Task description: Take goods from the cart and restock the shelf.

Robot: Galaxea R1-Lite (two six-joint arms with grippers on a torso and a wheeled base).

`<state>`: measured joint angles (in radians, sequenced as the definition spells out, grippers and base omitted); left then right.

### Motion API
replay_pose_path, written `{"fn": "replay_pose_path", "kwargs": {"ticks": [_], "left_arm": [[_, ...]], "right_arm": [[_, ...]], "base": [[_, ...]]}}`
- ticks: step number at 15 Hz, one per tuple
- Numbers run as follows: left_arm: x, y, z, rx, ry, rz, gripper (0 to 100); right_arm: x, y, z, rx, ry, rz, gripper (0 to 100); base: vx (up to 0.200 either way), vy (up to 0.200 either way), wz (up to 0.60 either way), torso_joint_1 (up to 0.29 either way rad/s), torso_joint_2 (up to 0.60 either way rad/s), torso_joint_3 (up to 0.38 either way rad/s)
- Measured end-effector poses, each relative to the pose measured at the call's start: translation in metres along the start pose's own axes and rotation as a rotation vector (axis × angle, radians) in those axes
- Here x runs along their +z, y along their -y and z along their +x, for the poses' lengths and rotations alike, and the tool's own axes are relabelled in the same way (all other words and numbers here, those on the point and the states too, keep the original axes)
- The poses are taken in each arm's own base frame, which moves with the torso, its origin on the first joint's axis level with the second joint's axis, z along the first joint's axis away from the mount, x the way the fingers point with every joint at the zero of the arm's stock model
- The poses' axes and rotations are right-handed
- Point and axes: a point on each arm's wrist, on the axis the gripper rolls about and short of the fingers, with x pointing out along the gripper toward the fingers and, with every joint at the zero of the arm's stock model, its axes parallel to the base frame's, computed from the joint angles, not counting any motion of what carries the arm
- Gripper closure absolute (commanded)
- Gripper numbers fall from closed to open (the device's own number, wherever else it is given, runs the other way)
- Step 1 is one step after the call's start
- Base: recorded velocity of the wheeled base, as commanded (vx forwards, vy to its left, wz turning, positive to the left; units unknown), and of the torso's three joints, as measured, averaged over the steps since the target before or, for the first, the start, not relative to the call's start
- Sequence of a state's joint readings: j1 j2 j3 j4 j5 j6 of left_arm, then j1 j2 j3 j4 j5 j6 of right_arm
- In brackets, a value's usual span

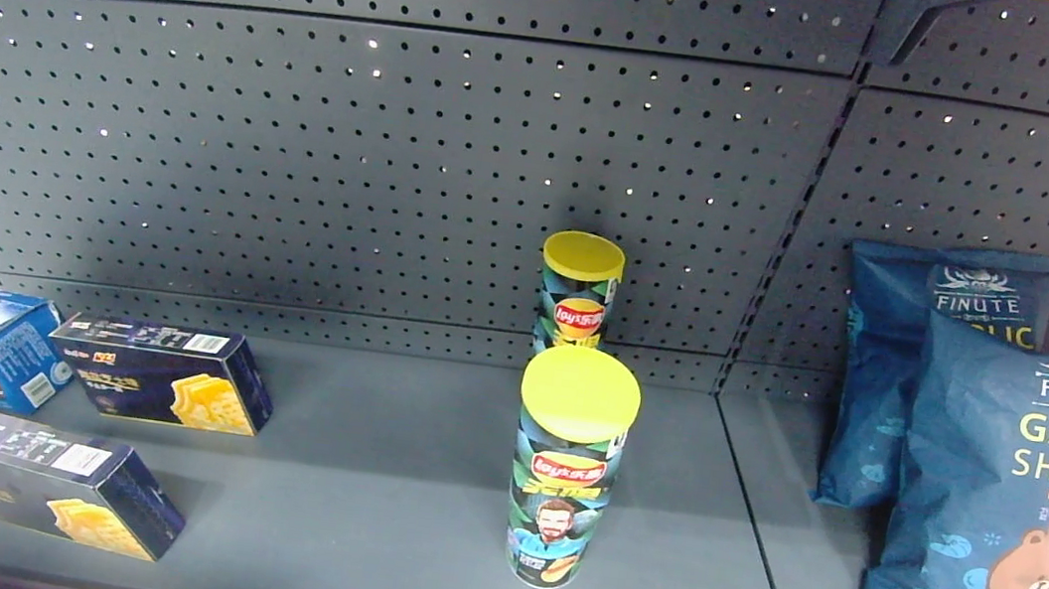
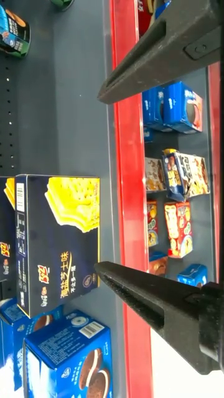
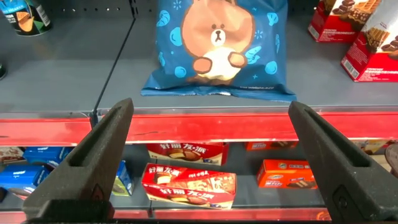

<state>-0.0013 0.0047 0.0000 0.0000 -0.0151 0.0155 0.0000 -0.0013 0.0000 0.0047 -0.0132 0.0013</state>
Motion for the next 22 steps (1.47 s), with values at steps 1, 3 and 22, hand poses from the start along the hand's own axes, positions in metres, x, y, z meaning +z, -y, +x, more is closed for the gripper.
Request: {"fn": "replay_pose_path", "kwargs": {"ticks": [1, 3, 22], "left_arm": [[0.0000, 0.0000, 0.0000, 0.000, 0.000, 0.000, 0], [0.0000, 0.0000, 0.0000, 0.000, 0.000, 0.000, 0], [0.0000, 0.0000, 0.0000, 0.000, 0.000, 0.000, 0]], "right_arm": [[0.0000, 0.0000, 0.0000, 0.000, 0.000, 0.000, 0], [0.0000, 0.0000, 0.0000, 0.000, 0.000, 0.000, 0], [0.0000, 0.0000, 0.0000, 0.001, 0.000, 0.000, 0]], "base": [[0.000, 0.000, 0.00, 0.000, 0.00, 0.000], [0.000, 0.000, 0.00, 0.000, 0.00, 0.000], [0.000, 0.000, 0.00, 0.000, 0.00, 0.000]]}}
